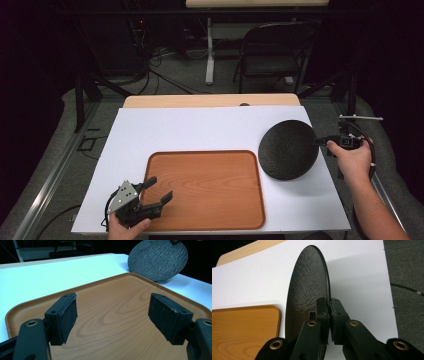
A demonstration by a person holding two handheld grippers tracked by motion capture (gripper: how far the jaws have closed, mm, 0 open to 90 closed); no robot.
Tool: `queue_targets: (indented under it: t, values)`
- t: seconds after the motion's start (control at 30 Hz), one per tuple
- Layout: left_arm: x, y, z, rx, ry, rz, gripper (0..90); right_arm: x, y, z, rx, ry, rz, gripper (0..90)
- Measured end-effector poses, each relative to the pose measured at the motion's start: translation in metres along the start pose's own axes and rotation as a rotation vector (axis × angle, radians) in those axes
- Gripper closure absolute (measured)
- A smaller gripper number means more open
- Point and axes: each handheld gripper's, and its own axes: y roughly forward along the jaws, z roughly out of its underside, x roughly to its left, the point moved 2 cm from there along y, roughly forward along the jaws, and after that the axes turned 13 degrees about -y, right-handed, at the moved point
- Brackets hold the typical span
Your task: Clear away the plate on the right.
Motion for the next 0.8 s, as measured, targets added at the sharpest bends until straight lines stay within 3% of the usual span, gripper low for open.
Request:
queue_targets:
  t: [0.57, 0.8]
  values:
    - [0.000, 0.000, 0.000, -0.001, -0.001, 0.004, 23.3, 0.034, 0.002, -0.035, 0.061, -0.140, 0.061, 87.4]
    - [0.000, 0.000, 0.000, -0.001, -0.001, 0.007, 23.3, 0.044, 0.003, -0.042, 0.066, -0.176, 0.080, 87.4]
